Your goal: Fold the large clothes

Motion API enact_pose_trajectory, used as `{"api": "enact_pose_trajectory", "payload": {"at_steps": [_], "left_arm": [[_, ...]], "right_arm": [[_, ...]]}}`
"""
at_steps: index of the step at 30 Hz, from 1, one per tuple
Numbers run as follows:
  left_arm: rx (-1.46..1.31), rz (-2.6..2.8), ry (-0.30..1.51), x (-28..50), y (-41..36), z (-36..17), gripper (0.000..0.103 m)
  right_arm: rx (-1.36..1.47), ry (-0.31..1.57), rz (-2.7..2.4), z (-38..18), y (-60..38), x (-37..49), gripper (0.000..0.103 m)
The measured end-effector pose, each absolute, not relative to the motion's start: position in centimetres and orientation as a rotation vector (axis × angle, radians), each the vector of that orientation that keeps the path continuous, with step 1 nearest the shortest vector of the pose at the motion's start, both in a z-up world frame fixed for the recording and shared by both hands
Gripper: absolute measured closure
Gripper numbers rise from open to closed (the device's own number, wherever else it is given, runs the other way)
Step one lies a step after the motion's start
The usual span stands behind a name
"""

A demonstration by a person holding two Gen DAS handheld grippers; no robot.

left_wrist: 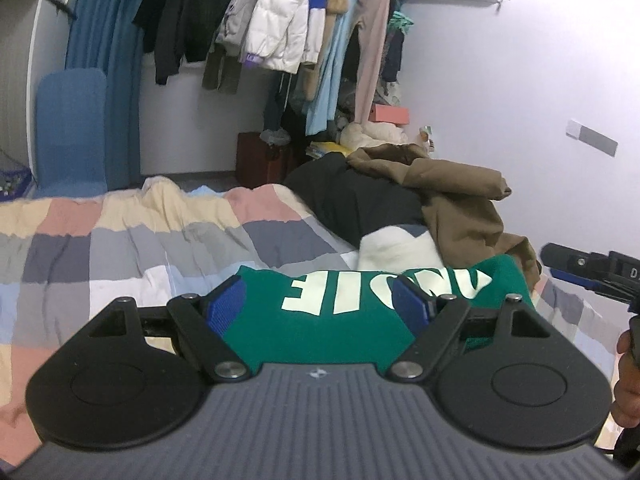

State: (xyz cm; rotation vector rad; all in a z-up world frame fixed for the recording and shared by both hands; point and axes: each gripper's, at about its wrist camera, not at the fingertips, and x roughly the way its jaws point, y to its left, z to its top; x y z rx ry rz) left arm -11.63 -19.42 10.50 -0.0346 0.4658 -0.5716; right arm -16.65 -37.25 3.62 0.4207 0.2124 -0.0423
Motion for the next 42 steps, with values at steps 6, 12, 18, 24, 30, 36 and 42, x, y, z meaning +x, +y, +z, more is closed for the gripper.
{"api": "enact_pose_trajectory", "payload": {"at_steps": [6, 12, 18, 24, 30, 36, 42], "left_arm": [[-0.008, -0.569, 0.429, -14.8, -18.9, 10.6, 0.019], [0.032, -0.518, 0.409, -17.2, -18.5, 9.4, 0.019], [0.047, -0.497, 0.403, -18.2, -18.1, 8.6, 0.019], [0.080, -0.488, 0.416, -18.1, -18.5, 7.4, 0.019], [0.074, -0.485, 0.430, -17.6, -18.4, 6.9, 0.019], [0.077, -0.488, 0.429, -17.5, -18.3, 7.0, 0.019], [0.071, -0.493, 0.428, -17.7, -18.6, 7.2, 0.012]], "right_arm": [[0.345, 0.232, -0.042, 3.7, -34.4, -17.9, 0.033], [0.286, 0.263, -0.080, 2.8, -32.8, -18.9, 0.033], [0.243, 0.311, -0.108, 1.3, -31.8, -19.3, 0.033], [0.235, 0.356, -0.108, 0.3, -31.2, -19.1, 0.033], [0.227, 0.369, -0.118, 0.0, -30.7, -19.2, 0.034], [0.219, 0.368, -0.120, -0.1, -30.5, -19.3, 0.034], [0.224, 0.367, -0.122, 0.0, -30.7, -19.3, 0.034]]}}
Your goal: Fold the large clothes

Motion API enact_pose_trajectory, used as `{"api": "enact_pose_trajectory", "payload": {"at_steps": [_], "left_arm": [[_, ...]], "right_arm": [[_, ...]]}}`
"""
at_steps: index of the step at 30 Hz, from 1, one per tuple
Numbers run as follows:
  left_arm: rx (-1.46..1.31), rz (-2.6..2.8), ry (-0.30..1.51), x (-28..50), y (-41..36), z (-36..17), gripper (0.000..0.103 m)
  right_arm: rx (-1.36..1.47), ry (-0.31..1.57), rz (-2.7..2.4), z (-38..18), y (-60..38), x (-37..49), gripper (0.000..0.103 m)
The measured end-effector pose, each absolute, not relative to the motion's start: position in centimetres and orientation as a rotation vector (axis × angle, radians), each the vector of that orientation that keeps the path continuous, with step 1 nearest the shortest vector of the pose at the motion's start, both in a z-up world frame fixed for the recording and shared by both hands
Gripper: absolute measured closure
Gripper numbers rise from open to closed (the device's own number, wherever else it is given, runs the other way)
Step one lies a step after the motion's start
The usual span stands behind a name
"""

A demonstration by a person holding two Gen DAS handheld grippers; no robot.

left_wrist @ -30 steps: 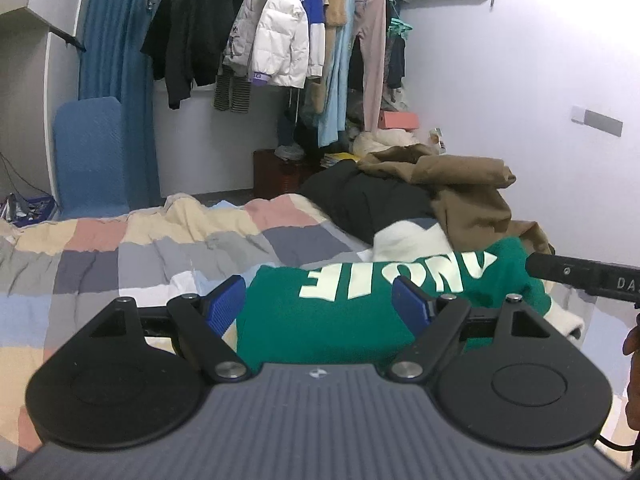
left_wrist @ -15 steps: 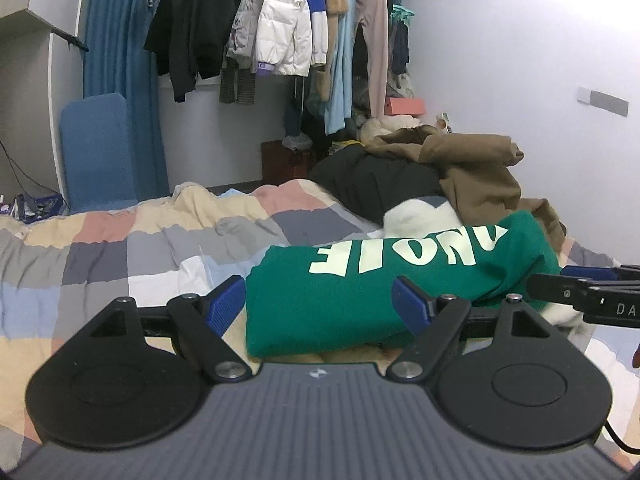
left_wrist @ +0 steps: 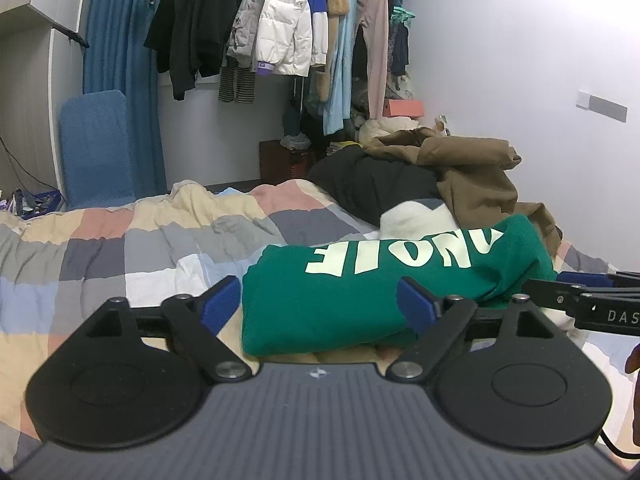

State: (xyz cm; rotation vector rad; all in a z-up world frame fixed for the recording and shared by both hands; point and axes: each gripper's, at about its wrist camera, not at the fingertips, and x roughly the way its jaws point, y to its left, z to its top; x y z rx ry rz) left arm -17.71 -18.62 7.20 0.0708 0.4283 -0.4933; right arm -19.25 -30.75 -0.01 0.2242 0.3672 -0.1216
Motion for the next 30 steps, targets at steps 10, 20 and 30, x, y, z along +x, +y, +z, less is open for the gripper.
{"api": "enact_pose_trajectory", "payload": {"at_steps": [10, 20, 30], "left_arm": [[0.064, -0.488, 0.421, -18.25, -18.96, 7.53, 0.004], [0.044, -0.490, 0.412, -18.64, -18.71, 7.78, 0.002], [0.044, -0.490, 0.412, -18.77, -18.67, 7.81, 0.001]], "right_arm": [[0.217, 0.366, -0.135, 0.09, -30.86, -19.43, 0.034], [0.212, 0.364, -0.149, 0.19, -30.76, -19.56, 0.034], [0.202, 0.364, -0.207, 0.37, -31.03, -19.86, 0.000]]}}
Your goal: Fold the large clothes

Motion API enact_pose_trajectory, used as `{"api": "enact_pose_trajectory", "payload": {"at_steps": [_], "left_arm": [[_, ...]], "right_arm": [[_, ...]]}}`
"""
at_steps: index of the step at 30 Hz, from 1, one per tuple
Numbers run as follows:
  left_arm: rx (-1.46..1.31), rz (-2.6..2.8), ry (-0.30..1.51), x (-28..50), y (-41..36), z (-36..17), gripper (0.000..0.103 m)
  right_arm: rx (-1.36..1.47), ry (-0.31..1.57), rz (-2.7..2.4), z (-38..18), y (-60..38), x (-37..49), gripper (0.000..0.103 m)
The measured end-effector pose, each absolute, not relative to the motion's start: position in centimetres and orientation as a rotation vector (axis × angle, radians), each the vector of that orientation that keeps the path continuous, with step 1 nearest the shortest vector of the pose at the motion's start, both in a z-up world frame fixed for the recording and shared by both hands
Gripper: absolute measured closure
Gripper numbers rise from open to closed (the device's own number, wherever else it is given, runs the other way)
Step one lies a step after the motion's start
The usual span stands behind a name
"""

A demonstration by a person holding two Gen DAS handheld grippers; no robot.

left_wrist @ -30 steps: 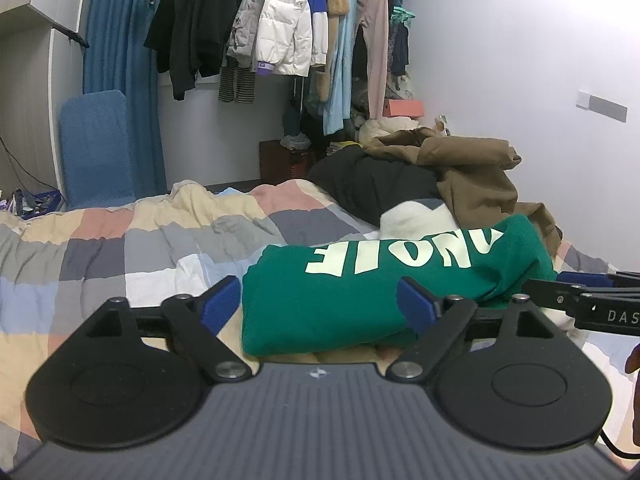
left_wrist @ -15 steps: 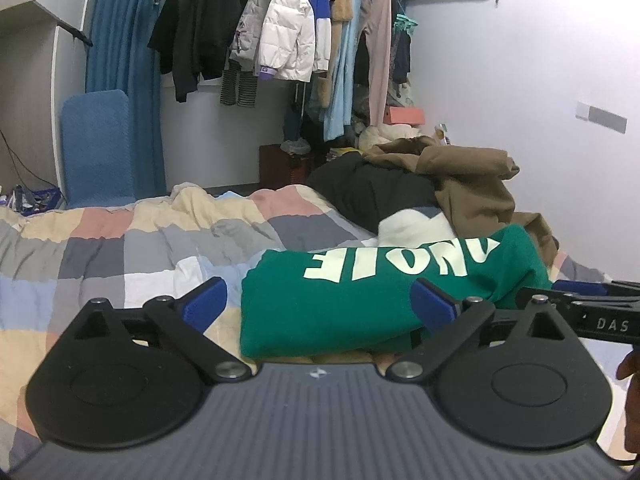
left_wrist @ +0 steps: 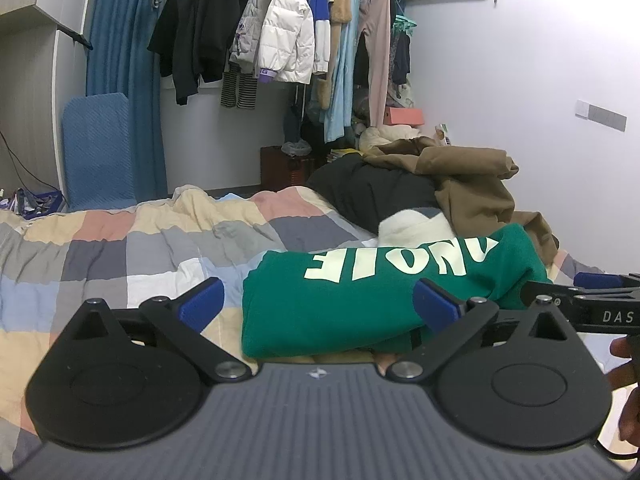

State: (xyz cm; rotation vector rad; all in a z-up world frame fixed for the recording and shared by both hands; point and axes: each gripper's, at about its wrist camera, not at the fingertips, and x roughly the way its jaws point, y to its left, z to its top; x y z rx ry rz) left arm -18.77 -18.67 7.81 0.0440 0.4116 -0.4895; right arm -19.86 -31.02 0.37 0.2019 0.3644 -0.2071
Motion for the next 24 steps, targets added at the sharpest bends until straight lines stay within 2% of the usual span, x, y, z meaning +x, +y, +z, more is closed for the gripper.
{"api": "enact_pose_trajectory", "payload": {"at_steps": [24], "left_arm": [[0.045, -0.479, 0.415, -19.71, -18.58, 7.86, 0.000]], "right_arm": [[0.195, 0.380, -0.205, 0.47, -30.46, -20.06, 0.000]]}}
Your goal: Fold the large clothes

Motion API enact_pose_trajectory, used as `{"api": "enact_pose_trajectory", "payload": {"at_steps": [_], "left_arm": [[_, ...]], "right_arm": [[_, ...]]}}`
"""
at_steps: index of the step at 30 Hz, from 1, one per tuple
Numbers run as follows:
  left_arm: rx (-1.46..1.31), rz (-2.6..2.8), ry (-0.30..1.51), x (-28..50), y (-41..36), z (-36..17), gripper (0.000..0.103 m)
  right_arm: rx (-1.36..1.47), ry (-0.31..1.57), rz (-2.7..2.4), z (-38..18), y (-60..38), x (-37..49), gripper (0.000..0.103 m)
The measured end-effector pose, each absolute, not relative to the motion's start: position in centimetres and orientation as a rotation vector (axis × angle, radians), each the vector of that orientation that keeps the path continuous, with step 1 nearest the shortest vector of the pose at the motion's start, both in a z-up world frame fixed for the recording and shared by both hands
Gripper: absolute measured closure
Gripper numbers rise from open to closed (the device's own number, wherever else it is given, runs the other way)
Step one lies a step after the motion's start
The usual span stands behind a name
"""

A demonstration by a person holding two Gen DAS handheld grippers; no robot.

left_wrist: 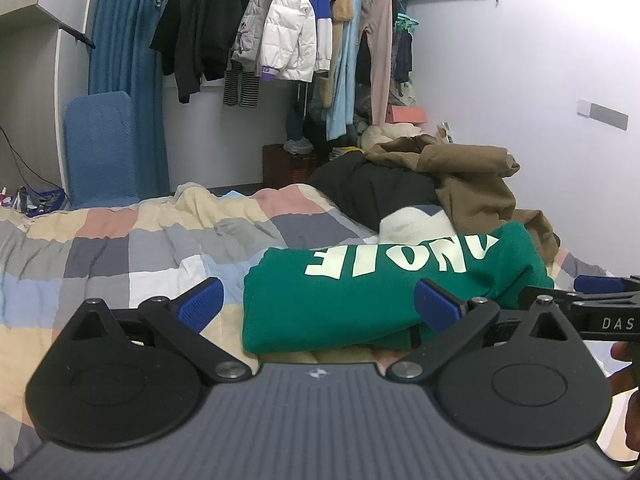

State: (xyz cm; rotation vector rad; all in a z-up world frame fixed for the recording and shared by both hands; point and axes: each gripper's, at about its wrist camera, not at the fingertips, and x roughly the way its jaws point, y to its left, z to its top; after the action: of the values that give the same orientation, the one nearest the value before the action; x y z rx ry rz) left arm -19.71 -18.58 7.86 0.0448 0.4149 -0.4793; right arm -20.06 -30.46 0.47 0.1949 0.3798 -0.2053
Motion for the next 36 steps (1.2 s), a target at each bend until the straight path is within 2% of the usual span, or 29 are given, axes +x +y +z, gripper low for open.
{"api": "enact_pose_trajectory", "payload": {"at_steps": [36], "left_arm": [[0.040, -0.480, 0.407, -20.28, -19.28, 8.01, 0.000]], "right_arm": [[0.190, 0.356, -0.210, 1.12, -30.42, -21.04, 0.000]]}}
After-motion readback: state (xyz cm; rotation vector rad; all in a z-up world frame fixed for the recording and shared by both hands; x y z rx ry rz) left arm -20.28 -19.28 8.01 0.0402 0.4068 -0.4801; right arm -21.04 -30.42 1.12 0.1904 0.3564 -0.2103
